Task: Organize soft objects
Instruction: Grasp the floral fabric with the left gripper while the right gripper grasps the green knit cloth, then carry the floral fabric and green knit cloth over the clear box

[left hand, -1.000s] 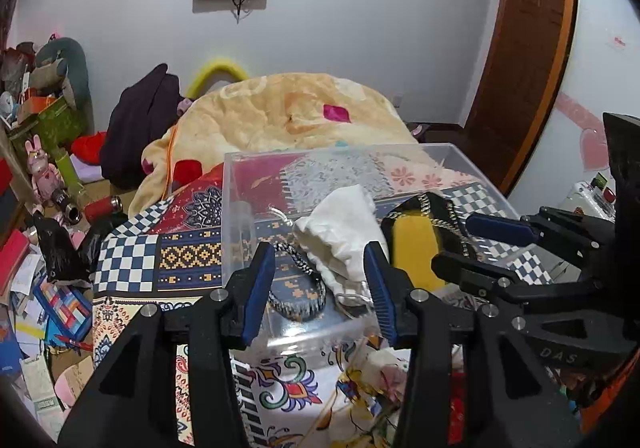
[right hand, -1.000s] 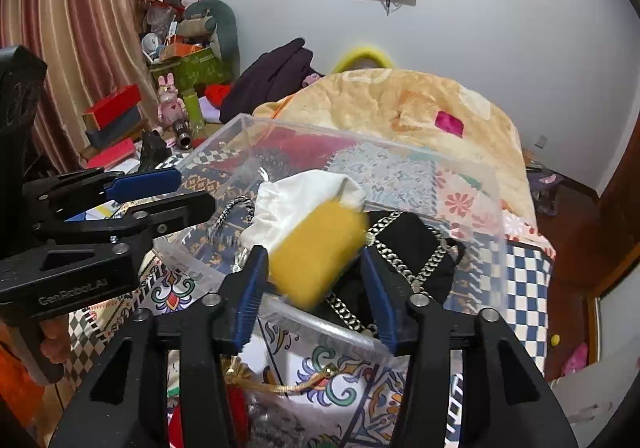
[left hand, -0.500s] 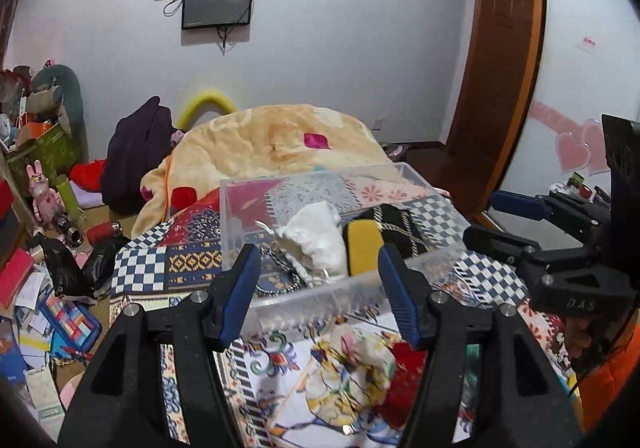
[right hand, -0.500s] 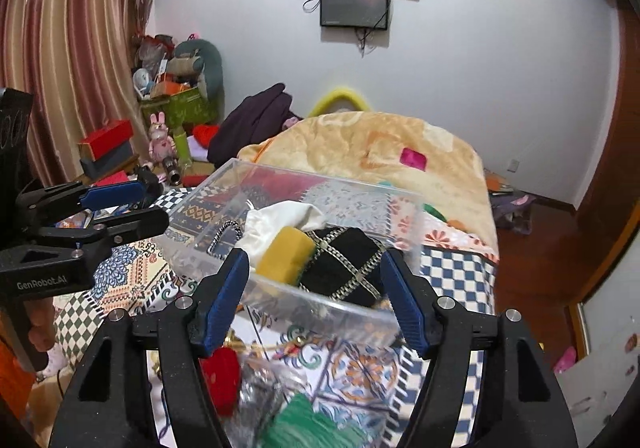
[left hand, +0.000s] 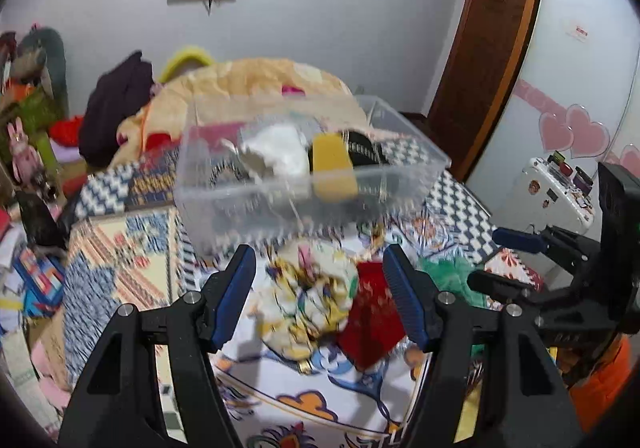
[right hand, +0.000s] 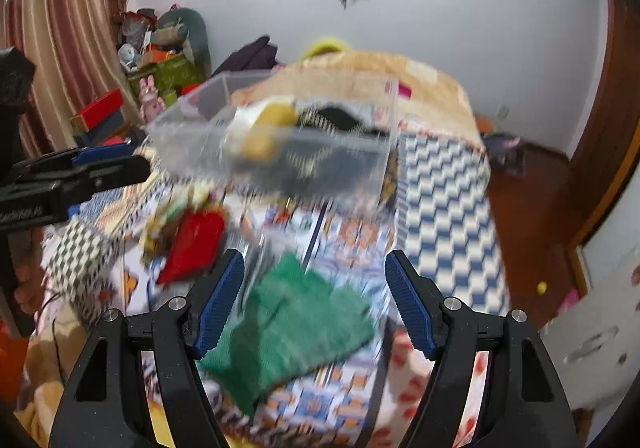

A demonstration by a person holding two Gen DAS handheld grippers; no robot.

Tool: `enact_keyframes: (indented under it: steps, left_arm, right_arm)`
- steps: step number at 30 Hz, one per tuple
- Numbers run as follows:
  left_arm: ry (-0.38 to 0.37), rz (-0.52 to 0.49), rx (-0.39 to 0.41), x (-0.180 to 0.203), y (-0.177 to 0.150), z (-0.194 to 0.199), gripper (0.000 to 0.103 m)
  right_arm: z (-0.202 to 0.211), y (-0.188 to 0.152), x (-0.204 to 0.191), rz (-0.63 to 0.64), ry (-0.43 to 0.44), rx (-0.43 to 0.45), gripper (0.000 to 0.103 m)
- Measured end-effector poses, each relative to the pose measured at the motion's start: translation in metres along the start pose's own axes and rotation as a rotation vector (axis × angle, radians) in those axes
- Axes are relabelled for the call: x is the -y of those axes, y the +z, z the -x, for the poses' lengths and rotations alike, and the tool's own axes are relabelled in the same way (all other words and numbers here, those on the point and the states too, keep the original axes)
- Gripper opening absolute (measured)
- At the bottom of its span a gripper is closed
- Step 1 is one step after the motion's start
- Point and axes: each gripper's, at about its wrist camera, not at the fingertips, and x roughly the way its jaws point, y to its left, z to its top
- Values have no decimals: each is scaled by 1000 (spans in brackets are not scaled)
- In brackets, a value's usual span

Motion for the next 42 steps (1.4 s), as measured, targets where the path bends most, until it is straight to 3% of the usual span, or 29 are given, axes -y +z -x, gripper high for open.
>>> enact_keyframes:
  steps: [7, 8, 12, 16, 24, 42]
  left_arm:
    - [-20, 26, -47, 0, -18, -17, 65]
    - [-23, 27, -50, 0, -19, -19, 62]
    - [-25, 20, -60, 0, -23, -27, 51]
    - [-41, 25, -69, 0, -24, -32, 32]
    - [-47, 26, -45, -3, -22, -26, 12]
    - [-10, 21, 148, -9, 13, 39, 8]
  right_arm:
    - [-9, -18, 3, -24, 14, -41, 67]
    - [-11, -18, 5, -35, 22, -45, 61]
    - [-14, -23, 4, -25, 15, -53, 52]
    - [-10, -26, 5, -29, 31, -45, 39]
    - [-5, -24, 6, -47, 27, -21, 11]
    - [34, 14, 6, -58, 21, 145, 8]
